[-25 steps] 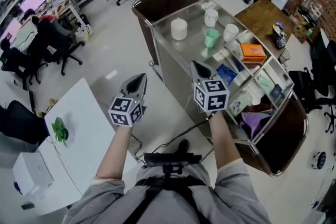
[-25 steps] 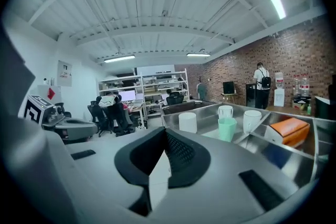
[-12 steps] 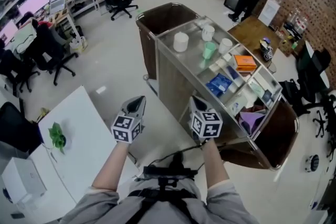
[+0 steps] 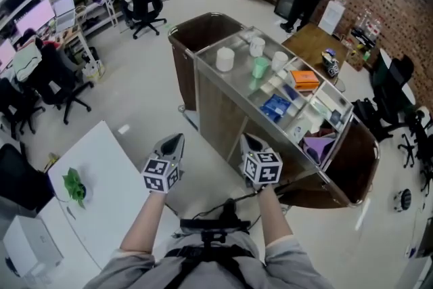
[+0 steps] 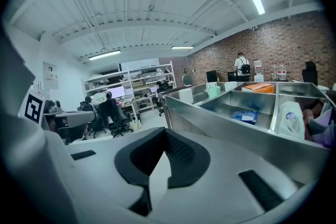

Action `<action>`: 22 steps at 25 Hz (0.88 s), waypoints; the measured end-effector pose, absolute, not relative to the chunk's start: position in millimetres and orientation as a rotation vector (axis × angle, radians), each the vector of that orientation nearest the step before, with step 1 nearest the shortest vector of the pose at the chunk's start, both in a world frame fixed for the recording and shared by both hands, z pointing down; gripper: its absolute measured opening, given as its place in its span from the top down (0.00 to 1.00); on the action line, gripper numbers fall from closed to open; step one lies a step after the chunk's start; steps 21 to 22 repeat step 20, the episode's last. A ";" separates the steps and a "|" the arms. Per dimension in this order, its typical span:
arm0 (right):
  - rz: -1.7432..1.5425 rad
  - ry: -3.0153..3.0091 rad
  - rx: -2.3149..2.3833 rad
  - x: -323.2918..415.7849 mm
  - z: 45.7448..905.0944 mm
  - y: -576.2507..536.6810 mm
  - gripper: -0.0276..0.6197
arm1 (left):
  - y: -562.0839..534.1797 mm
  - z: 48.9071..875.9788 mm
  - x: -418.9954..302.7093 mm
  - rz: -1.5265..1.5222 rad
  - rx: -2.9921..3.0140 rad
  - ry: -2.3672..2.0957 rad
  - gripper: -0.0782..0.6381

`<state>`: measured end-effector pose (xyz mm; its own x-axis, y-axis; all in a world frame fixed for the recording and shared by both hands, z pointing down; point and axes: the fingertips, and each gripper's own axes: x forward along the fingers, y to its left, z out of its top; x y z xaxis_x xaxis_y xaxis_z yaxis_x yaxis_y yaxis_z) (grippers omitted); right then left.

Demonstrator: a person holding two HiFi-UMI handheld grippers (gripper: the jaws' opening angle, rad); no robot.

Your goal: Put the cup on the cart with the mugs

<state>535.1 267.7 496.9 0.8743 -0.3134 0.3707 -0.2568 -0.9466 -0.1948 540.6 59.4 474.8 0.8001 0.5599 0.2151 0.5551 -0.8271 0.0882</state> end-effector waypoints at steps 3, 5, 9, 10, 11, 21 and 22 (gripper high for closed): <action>-0.623 0.436 -2.884 529.0 502.7 266.6 0.95 | 55.8 476.7 536.7 0.369 2.950 0.919 0.89; -0.627 0.434 -2.878 526.6 504.9 265.6 0.95 | 54.6 478.2 535.3 0.369 2.942 0.920 0.89; -0.625 0.423 -2.886 525.1 505.8 267.4 0.95 | 55.6 479.8 534.2 0.370 2.937 0.928 0.89; -0.623 0.422 -2.887 525.6 505.2 267.8 0.95 | 55.6 479.5 534.6 0.368 2.936 0.928 0.89; -0.621 0.419 -2.890 526.2 504.5 268.4 0.95 | 55.2 479.2 535.2 0.368 2.936 0.927 0.89; -0.631 0.420 -2.902 527.3 505.0 269.1 0.95 | 55.2 483.0 538.1 0.371 2.929 0.924 0.89; -0.631 0.420 -2.902 527.3 505.0 269.1 0.95 | 55.2 483.0 538.1 0.371 2.929 0.924 0.89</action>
